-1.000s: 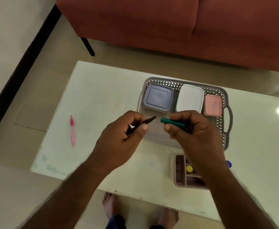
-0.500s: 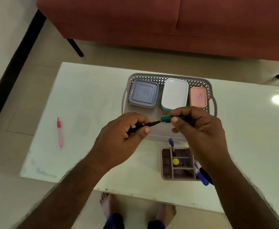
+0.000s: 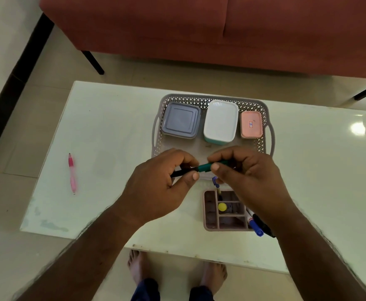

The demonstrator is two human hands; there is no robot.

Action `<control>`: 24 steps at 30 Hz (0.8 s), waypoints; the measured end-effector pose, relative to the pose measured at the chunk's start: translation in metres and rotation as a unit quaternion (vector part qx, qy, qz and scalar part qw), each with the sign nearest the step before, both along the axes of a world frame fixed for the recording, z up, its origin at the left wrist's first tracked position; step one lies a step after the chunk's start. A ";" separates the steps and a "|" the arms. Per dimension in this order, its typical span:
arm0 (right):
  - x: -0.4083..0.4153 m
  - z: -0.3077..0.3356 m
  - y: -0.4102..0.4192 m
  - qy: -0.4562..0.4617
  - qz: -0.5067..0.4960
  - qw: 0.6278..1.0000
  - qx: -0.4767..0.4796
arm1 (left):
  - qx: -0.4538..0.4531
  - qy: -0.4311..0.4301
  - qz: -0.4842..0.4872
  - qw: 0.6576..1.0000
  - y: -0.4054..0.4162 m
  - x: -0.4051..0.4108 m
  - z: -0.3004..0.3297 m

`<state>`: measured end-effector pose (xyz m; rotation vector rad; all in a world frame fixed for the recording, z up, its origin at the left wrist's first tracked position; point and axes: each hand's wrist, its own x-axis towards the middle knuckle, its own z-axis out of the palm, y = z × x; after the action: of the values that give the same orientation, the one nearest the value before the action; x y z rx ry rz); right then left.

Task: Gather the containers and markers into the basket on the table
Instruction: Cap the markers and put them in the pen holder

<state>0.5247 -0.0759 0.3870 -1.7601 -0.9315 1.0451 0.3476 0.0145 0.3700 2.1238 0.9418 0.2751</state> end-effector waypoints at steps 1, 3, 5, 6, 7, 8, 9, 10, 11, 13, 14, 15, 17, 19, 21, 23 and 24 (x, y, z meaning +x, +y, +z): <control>-0.002 0.000 -0.001 0.003 0.018 1.000 -0.011 | 0.006 0.015 -0.001 1.000 -0.003 0.000 0.001; -0.006 -0.001 -0.001 0.014 0.028 0.999 -0.028 | 0.012 0.037 -0.003 0.999 -0.007 0.001 0.002; -0.008 -0.003 -0.003 0.021 0.016 0.999 -0.035 | 0.010 0.046 -0.008 0.999 -0.010 0.005 0.002; -0.009 -0.003 -0.005 0.026 0.007 0.999 -0.036 | 0.009 0.047 -0.010 0.999 -0.011 0.007 0.001; -0.010 -0.004 -0.008 0.033 -0.002 0.999 -0.036 | 0.005 0.048 -0.011 0.999 -0.012 0.008 0.000; -0.010 -0.004 -0.011 0.039 -0.011 0.999 -0.034 | -0.001 0.049 -0.011 0.999 -0.012 0.010 -0.002; -0.011 -0.004 -0.014 0.037 -0.017 0.999 -0.032 | -0.007 0.050 -0.013 0.999 -0.013 0.012 -0.004; -0.011 -0.004 -0.016 0.026 -0.016 0.999 -0.030 | -0.012 0.052 -0.016 0.998 -0.015 0.013 -0.007; -0.011 -0.004 -0.019 0.013 -0.011 0.999 -0.029 | -0.016 0.051 -0.019 0.998 -0.017 0.014 -0.009; -0.008 -0.002 -0.022 -0.008 0.006 1.000 -0.024 | -0.025 0.040 -0.017 0.999 -0.024 0.015 -0.013; -0.005 0.000 -0.024 -0.018 0.013 1.000 -0.021 | -0.037 0.027 -0.014 0.999 -0.027 0.016 -0.013; -0.001 0.001 -0.025 -0.028 0.021 0.999 -0.020 | -0.057 0.010 -0.013 0.998 -0.029 0.017 -0.014; 0.009 0.003 -0.028 -0.029 0.027 0.999 -0.025 | -0.104 -0.016 -0.021 0.994 -0.031 0.022 -0.016; 0.019 0.004 -0.032 0.019 -0.004 1.000 -0.021 | -0.137 -0.026 -0.034 0.990 -0.031 0.025 -0.018; 0.031 0.004 -0.037 0.070 -0.069 0.995 0.003 | -0.152 -0.027 -0.046 0.987 -0.031 0.022 -0.022; 0.046 0.008 -0.044 0.065 -0.112 0.991 0.028 | -0.110 -0.026 -0.028 0.993 -0.030 0.009 -0.031; 0.053 0.011 -0.048 0.032 -0.116 0.992 0.028 | -0.073 -0.028 0.001 0.997 -0.028 -0.001 -0.035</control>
<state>0.5776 -0.1238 0.3976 -1.7311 -0.6910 0.9122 0.3469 -0.0139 0.3347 1.9708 0.9041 0.2581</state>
